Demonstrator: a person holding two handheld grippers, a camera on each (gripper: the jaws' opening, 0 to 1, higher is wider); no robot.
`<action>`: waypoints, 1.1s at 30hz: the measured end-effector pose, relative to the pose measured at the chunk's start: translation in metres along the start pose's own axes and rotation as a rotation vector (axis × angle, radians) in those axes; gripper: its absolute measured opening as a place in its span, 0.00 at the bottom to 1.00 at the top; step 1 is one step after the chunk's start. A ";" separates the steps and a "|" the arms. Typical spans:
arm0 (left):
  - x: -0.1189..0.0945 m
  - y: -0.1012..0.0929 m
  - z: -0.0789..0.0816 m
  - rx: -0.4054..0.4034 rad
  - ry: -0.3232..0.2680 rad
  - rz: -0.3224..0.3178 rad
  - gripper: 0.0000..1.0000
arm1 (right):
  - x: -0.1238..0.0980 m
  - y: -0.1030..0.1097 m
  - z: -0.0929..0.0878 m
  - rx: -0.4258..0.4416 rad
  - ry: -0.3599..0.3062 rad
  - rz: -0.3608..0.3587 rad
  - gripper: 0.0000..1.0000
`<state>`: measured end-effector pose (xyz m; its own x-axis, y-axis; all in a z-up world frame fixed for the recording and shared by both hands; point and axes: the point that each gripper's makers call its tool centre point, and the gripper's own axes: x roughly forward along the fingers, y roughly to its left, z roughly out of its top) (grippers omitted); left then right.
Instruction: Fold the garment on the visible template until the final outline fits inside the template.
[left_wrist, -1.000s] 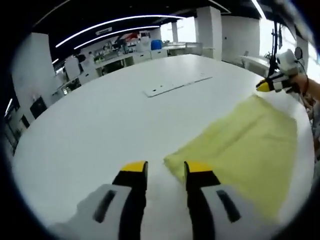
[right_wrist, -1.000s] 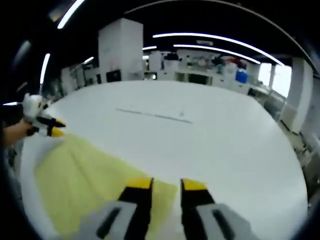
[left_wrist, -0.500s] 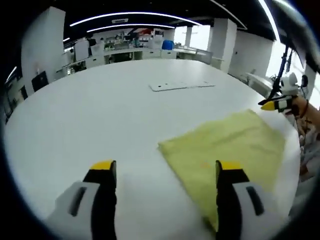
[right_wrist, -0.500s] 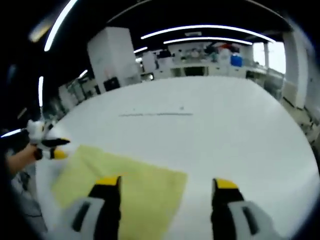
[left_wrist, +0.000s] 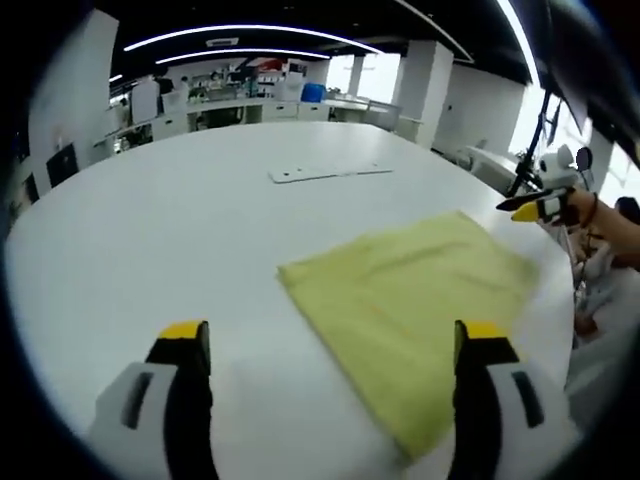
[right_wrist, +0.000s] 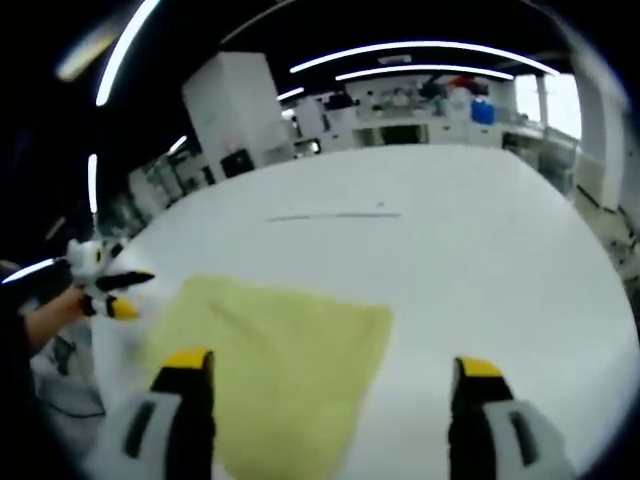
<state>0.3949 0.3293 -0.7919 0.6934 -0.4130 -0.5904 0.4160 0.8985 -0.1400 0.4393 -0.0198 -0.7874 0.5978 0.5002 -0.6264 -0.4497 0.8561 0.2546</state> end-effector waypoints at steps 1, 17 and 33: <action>-0.003 -0.002 -0.001 0.003 0.003 -0.002 0.99 | -0.003 0.002 -0.003 0.002 0.003 0.004 0.99; -0.028 -0.033 -0.026 -0.031 0.009 -0.053 0.92 | -0.038 0.018 -0.050 0.007 0.057 0.053 0.90; -0.032 -0.048 -0.064 -0.088 0.057 -0.084 0.55 | -0.043 0.021 -0.082 -0.025 0.093 0.051 0.49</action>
<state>0.3147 0.3085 -0.8172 0.6228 -0.4805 -0.6174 0.4163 0.8717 -0.2584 0.3500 -0.0337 -0.8155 0.5097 0.5280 -0.6793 -0.4952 0.8257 0.2703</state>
